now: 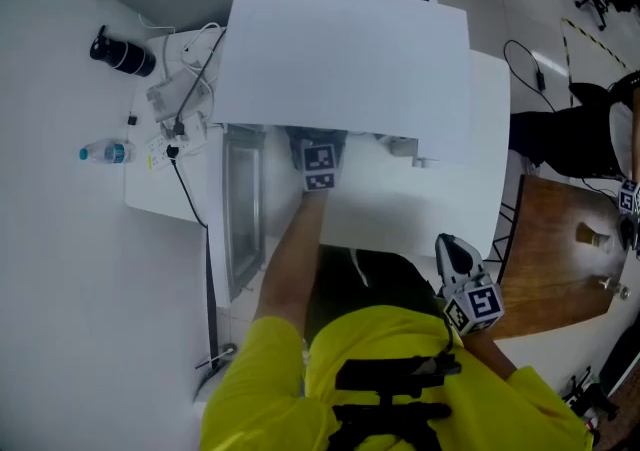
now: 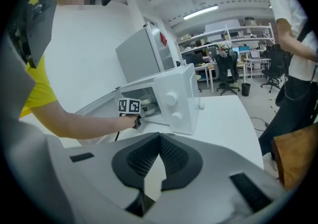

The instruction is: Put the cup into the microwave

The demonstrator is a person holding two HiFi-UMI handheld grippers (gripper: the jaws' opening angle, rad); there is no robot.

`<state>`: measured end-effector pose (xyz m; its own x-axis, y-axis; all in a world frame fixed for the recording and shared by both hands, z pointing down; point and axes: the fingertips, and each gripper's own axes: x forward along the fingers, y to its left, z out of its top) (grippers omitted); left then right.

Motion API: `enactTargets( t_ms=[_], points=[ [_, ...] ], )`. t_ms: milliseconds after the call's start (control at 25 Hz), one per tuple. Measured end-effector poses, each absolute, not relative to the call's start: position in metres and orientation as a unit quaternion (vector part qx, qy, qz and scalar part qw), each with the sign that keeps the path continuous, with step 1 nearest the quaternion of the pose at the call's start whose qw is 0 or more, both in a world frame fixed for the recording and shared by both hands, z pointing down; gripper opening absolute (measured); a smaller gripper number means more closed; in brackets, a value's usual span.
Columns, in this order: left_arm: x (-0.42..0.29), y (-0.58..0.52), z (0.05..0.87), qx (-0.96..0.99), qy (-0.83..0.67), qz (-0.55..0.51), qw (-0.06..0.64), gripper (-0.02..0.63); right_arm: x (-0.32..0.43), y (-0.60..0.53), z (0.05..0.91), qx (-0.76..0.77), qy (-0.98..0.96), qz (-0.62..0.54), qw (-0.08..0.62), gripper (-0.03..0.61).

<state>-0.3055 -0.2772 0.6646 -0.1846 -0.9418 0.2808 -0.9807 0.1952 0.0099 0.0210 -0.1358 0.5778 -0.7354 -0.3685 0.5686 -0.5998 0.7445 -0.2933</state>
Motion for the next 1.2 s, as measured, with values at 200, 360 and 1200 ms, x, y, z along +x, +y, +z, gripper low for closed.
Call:
enactTargets(
  t_ms=[200,360,1200],
  points=[
    [-0.313,-0.281,0.666,0.618,-0.774,0.08,0.114,0.459,0.008,-0.135,0.578,0.265,-0.902,0.239,0.243,0.005],
    [-0.322,-0.281,0.665,0.604,-0.785,0.074,0.116,0.464,-0.001,-0.132,0.578,0.263,-0.902,0.24,0.244,0.006],
    [-0.221,-0.086,0.445,0.643,-0.744,0.006,0.184,0.032,-0.044,-0.173,0.412,0.283,-0.946,0.138,0.074,0.005]
  ],
)
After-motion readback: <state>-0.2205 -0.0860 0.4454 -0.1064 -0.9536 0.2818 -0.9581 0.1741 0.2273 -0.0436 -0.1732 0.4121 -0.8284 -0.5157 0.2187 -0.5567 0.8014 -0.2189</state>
